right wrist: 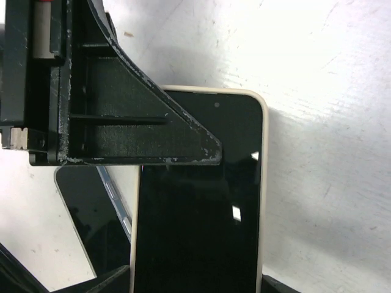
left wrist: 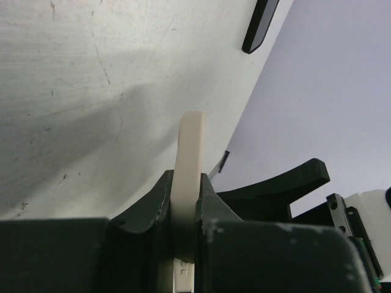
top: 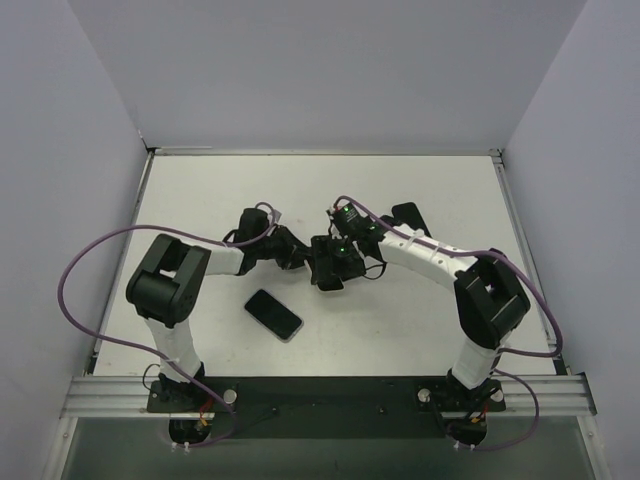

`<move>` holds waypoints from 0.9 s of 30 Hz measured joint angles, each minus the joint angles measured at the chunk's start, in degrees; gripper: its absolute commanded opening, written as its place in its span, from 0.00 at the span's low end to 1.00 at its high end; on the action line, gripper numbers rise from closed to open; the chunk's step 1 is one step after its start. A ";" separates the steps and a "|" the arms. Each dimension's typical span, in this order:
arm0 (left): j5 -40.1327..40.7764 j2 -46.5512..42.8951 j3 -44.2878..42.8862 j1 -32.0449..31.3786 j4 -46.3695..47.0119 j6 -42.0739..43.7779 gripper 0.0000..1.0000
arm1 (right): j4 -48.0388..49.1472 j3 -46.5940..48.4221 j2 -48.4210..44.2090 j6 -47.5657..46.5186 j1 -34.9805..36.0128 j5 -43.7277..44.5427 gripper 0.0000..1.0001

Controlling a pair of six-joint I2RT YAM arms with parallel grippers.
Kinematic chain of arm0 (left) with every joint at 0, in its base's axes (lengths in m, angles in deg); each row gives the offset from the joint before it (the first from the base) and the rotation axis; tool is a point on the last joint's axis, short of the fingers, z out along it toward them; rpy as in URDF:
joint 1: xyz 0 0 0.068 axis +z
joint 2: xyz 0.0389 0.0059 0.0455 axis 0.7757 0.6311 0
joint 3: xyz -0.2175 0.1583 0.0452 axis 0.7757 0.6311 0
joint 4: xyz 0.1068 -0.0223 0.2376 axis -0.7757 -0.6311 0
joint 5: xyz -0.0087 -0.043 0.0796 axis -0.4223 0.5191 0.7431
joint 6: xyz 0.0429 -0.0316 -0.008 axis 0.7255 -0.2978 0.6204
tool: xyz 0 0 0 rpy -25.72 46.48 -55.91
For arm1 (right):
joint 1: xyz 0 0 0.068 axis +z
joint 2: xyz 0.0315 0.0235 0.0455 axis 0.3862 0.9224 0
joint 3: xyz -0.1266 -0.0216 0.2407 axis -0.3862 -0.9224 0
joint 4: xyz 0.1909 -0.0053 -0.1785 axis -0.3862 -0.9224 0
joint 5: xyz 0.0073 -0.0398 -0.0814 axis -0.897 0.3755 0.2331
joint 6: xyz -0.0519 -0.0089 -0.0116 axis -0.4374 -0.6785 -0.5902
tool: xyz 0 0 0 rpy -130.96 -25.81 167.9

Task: Take the phone out of the phone case
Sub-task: Pick up the phone at the center of the board, then remove the phone case from the phone.

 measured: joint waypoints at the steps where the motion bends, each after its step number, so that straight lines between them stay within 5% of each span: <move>1: 0.00 0.15 0.07 0.09 0.17 -0.02 0.00 | -0.07 0.31 -0.11 0.33 -0.42 -0.59 0.83; 9: -1.33 0.35 0.00 0.37 5.18 -3.02 0.00 | -0.04 0.59 -3.89 0.48 -2.40 -0.68 0.91; 20: -3.37 -7.37 -6.34 2.86 1.03 3.43 0.00 | 6.75 -4.66 -21.57 3.69 -7.89 0.44 0.81; 27: -7.13 -11.96 0.48 7.74 23.02 -4.57 0.00 | 11.37 -9.79 -22.12 7.96 -10.23 -4.31 0.75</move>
